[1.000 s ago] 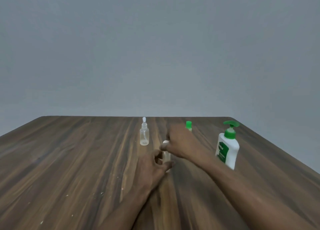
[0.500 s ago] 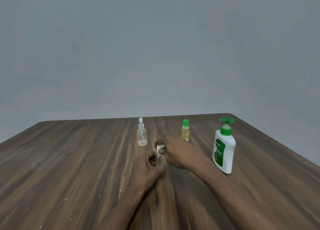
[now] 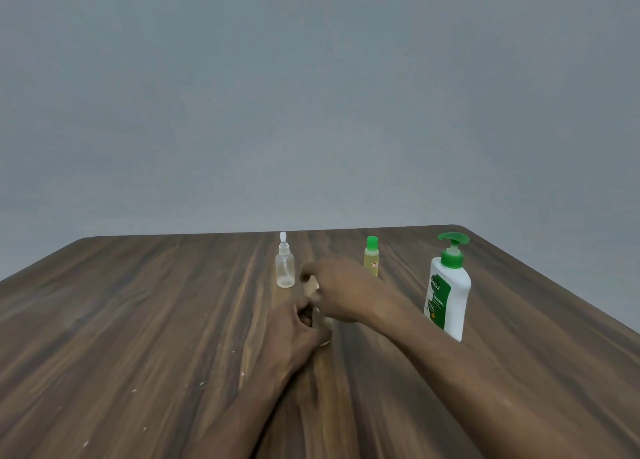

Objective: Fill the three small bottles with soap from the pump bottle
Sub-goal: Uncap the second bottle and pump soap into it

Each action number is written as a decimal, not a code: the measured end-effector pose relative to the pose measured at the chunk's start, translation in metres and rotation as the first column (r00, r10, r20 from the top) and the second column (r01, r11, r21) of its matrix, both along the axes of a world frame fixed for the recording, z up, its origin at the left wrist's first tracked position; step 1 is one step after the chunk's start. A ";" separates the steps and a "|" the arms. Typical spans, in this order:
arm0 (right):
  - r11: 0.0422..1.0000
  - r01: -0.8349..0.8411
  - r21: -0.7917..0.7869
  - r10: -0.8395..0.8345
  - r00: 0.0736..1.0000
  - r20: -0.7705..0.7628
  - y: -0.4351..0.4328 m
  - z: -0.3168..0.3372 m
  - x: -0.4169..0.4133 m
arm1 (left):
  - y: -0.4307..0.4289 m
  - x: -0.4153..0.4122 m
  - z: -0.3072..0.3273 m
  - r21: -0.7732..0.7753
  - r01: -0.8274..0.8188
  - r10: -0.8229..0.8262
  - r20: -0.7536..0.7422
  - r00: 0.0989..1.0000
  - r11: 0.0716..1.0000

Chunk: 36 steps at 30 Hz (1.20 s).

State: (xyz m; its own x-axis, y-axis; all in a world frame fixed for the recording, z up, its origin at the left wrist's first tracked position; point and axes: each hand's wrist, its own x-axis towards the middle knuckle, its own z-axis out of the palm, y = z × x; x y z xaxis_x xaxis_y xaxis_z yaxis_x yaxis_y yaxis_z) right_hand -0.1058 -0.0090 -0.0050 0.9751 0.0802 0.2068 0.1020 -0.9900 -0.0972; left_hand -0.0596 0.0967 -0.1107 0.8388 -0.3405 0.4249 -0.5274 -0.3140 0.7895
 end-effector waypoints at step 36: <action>0.895 0.125 0.427 -0.203 0.969 0.142 -0.072 -0.045 0.009 | 0.008 0.010 0.001 -0.136 -0.191 0.184 -0.061 0.981 0.972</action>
State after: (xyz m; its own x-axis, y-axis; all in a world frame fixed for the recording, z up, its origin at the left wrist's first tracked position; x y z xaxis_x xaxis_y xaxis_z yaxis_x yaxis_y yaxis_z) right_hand -0.0966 -0.0815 -0.0500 0.9105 -0.2085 0.3572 -0.0046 -0.8687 -0.4952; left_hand -0.0496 0.1049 -0.1093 0.9025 -0.1149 0.4150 -0.4301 -0.2882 0.8555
